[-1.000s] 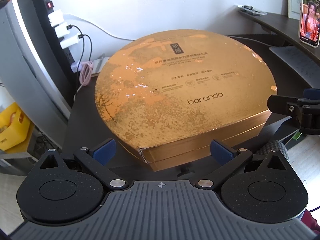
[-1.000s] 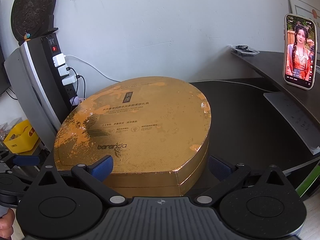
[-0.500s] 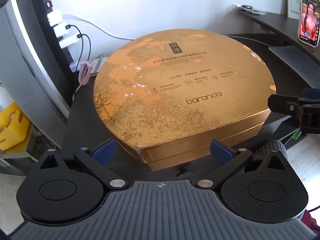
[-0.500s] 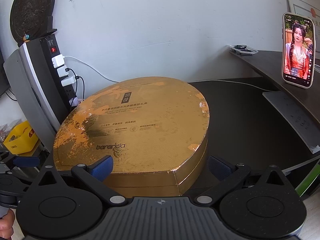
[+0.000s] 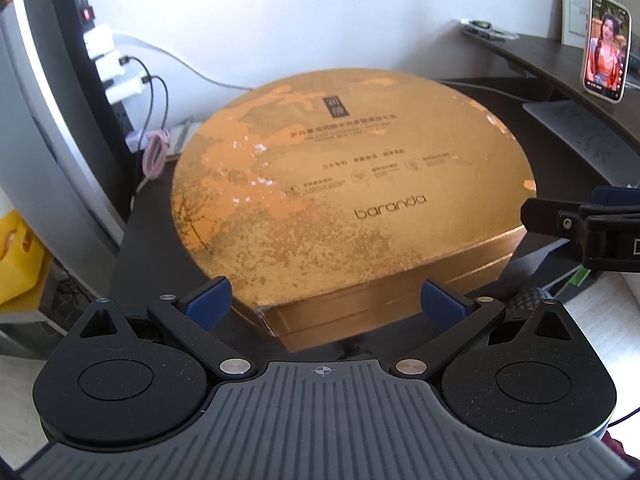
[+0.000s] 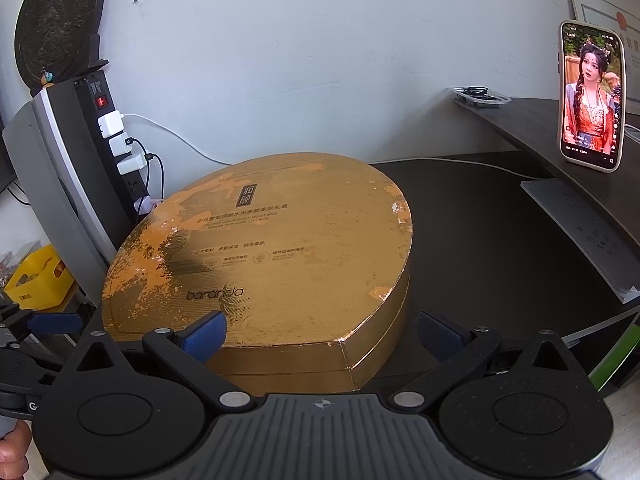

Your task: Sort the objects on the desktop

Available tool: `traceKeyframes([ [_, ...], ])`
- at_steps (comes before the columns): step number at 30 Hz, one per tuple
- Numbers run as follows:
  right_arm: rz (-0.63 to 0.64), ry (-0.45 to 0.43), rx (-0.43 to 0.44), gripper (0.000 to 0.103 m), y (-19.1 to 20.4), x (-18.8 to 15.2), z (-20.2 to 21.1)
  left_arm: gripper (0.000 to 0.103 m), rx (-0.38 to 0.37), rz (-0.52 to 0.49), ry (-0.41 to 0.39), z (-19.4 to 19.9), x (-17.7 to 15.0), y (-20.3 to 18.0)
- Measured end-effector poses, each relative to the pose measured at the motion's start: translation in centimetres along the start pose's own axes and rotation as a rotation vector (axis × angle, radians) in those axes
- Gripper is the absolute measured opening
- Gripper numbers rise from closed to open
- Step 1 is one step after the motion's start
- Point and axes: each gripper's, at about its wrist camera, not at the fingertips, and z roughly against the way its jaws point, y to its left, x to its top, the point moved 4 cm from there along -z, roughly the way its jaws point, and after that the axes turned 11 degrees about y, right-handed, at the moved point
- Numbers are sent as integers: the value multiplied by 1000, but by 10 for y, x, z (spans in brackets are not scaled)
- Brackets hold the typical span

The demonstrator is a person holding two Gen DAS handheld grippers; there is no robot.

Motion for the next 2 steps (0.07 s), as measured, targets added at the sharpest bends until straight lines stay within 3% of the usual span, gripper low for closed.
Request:
traceKeyframes([
  [2, -1, 0, 0, 102, -1, 0, 0, 103, 9, -1, -9, 1, 1, 1],
])
